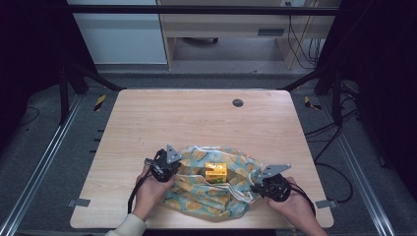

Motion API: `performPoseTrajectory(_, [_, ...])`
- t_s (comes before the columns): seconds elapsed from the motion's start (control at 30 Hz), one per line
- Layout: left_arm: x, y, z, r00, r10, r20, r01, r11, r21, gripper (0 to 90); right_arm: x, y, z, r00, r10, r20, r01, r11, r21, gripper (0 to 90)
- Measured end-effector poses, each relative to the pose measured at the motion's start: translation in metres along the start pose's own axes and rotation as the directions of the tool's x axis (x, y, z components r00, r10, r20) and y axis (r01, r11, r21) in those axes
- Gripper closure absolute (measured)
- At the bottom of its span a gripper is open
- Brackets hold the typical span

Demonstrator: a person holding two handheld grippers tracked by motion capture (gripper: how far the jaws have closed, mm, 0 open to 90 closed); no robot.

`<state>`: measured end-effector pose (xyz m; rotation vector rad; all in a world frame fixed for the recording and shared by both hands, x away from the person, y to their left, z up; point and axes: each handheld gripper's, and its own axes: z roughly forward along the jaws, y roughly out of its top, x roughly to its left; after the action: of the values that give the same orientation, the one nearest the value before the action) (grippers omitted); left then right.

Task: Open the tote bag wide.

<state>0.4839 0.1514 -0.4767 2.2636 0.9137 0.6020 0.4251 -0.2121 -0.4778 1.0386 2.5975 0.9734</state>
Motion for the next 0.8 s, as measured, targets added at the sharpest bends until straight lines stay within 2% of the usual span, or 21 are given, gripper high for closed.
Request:
performPoseTrajectory(0.2, [0.005,-0.006,0.004,0.9998,-0.006,-0.018,0.006,0.9998,0.019,89.6,-0.006,-0.01,0.002,0.9999,0.015,0.004,-0.015,0.999,0.036,90.0])
performPoseTrajectory(0.4, [0.009,-0.011,0.006,0.9997,-0.006,-0.025,0.007,0.9993,0.036,89.0,-0.008,-0.015,0.002,0.9998,0.02,0.002,-0.02,0.999,0.036,90.0])
performPoseTrajectory(0.47, [0.009,-0.012,0.006,0.9997,-0.014,-0.019,0.015,0.9994,0.03,87.9,-0.008,-0.015,0.002,0.9997,0.023,0.003,-0.023,0.999,0.035,90.0])
performPoseTrajectory(0.57, [0.006,-0.011,0.0,0.9994,-0.025,0.025,0.025,0.9996,-0.012,81.1,-0.008,-0.016,0.002,1.0,0.006,0.006,-0.006,1.0,0.005,89.8])
performPoseTrajectory(0.63, [0.001,-0.009,-0.007,0.9993,-0.019,0.032,0.021,0.9982,-0.055,74.6,-0.008,-0.016,-0.001,0.9999,0.013,-0.008,-0.013,0.999,-0.047,74.7])
performPoseTrajectory(0.67, [-0.002,-0.007,-0.013,0.9991,-0.012,0.04,0.015,0.9965,-0.082,69.8,-0.007,-0.016,-0.003,0.9999,0.016,-0.005,-0.016,0.998,-0.067,63.7])
performPoseTrajectory(0.7, [-0.005,-0.005,-0.018,0.9989,-0.01,0.046,0.014,0.9948,-0.101,63.8,-0.007,-0.014,-0.006,0.9999,0.011,0.01,-0.01,0.996,-0.091,53.5])
performPoseTrajectory(0.8, [-0.009,0.0,-0.032,0.998,-0.021,0.06,0.029,0.9896,-0.141,45.8,-0.004,-0.013,-0.014,0.9987,-0.016,0.049,0.023,0.989,-0.148,31.3])
